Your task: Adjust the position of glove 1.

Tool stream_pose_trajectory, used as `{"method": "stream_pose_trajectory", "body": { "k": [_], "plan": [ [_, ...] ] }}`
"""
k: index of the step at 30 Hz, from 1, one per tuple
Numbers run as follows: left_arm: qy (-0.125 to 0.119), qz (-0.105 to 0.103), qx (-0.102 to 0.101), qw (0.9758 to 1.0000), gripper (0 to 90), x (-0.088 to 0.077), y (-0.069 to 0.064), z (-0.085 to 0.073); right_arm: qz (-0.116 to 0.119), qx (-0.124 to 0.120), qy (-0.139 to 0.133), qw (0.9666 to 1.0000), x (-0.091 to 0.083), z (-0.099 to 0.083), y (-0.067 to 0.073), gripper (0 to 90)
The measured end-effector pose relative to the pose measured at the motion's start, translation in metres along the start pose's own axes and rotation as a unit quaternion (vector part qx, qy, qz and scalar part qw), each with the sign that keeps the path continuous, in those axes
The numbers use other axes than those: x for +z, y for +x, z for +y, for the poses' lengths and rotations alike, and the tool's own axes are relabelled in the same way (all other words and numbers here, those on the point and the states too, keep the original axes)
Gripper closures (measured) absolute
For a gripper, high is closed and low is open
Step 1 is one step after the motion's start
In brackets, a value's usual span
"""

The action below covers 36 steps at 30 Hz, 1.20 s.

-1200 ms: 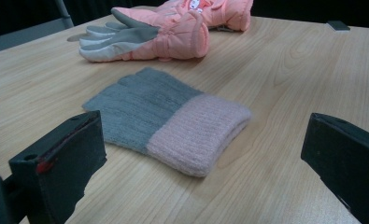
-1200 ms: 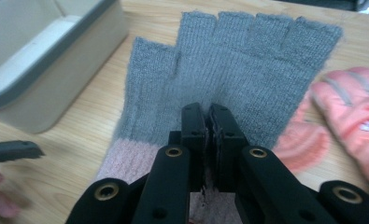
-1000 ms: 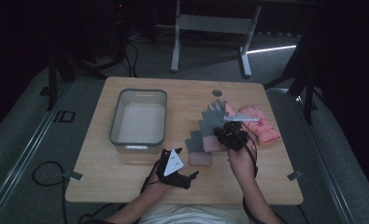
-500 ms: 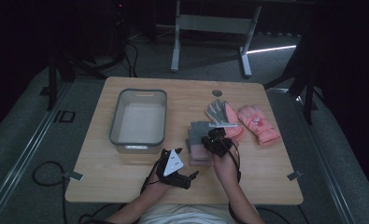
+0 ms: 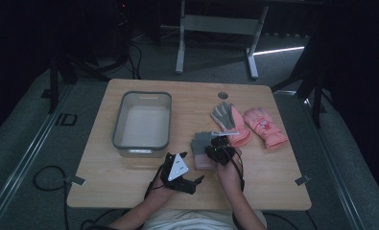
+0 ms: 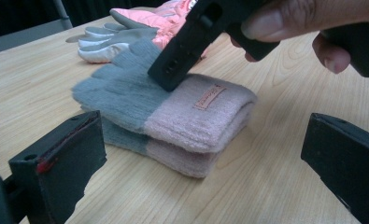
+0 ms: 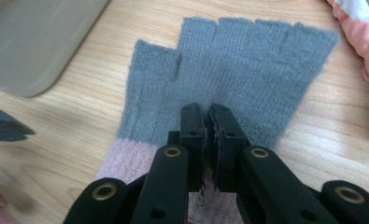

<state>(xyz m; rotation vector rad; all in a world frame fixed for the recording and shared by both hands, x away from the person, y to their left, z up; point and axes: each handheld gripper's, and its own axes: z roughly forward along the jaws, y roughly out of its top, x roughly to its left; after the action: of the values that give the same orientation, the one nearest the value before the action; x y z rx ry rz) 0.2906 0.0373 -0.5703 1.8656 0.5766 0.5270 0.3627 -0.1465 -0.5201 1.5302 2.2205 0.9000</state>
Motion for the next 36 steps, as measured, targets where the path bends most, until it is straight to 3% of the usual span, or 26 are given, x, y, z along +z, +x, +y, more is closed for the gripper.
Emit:
{"method": "stream_pose_trajectory", "body": {
  "k": [14, 21, 26, 28, 30, 31, 34, 35, 36],
  "plan": [
    [0.002, -0.011, 0.001, 0.9999, 0.0, 0.0, 0.001, 0.0, 0.004, 0.0, 0.013, 0.9999, 0.014, -0.007, -0.004, 79.2],
    [-0.001, -0.025, -0.003, 0.9997, 0.0, 0.0, 0.003, 0.0, 0.003, -0.015, 0.009, 0.9998, 0.017, -0.007, -0.003, 78.6],
    [0.002, -0.023, -0.004, 0.9997, 0.0, 0.0, 0.003, 0.0, 0.009, -0.014, -0.005, 0.9998, 0.007, -0.001, -0.004, 76.4],
    [0.008, -0.013, 0.023, 0.9996, 0.0, 0.002, 0.0, 0.001, 0.014, -0.013, -0.016, 0.9997, 0.0, 0.004, -0.007, 74.8],
    [0.034, 0.002, 0.054, 0.998, 0.0, 0.005, -0.002, 0.004, 0.012, -0.011, -0.027, 0.9995, -0.008, 0.009, -0.012, 74.6],
    [0.044, -0.003, 0.054, 0.9976, 2.6, 0.006, -0.002, 0.006, 0.015, -0.012, -0.031, 0.9993, -0.011, 0.012, -0.016, 74.3],
    [0.075, -0.032, 0.026, 0.9964, 4.4, 0.008, 0.0, 0.016, 0.018, -0.019, -0.039, 0.9989, -0.017, 0.02, -0.028, 72.1],
    [0.075, -0.032, 0.026, 0.9964, 5.3, 0.008, 0.0, 0.016, 0.018, -0.019, -0.039, 0.9989, -0.017, 0.02, -0.028, 72.1],
    [0.095, -0.034, 0.032, 0.9943, 5.3, 0.011, -0.002, 0.022, 0.023, -0.018, -0.039, 0.9988, -0.018, 0.023, -0.033, 70.4]
  ]
}}
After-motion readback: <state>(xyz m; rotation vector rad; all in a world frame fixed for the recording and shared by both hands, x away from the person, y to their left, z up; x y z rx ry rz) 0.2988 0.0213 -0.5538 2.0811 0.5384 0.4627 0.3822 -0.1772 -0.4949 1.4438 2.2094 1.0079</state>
